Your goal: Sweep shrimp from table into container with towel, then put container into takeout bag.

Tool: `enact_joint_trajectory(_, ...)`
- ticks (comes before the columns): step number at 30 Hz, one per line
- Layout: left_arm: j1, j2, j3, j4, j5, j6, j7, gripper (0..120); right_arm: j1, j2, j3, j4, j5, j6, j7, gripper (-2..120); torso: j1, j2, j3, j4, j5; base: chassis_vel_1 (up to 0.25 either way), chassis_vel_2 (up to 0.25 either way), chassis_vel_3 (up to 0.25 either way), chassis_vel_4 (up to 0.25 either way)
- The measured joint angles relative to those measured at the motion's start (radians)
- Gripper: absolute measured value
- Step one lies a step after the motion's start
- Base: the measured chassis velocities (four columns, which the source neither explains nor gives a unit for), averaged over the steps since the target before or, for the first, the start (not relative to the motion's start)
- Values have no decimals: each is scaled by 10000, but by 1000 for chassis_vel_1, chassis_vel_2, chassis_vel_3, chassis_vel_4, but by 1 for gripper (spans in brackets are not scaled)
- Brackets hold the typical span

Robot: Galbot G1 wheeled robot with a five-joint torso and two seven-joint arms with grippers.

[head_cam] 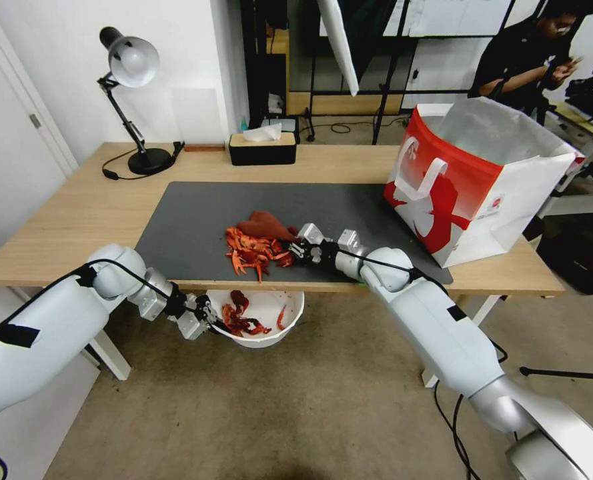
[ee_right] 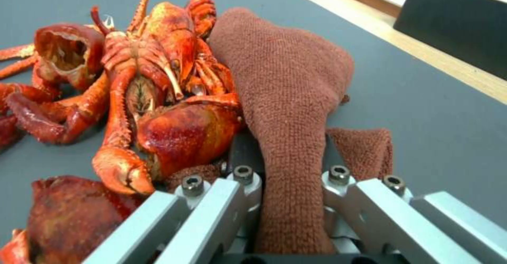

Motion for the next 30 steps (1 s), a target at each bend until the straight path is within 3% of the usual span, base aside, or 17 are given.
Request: enact_joint_trajectory(30, -149, -4, 64, 126, -21, 1, -40, 0, -1152, -577, 46, 1812, 248, -361, 75, 6, 2, -2, 2, 2, 0, 0, 0, 0, 0)
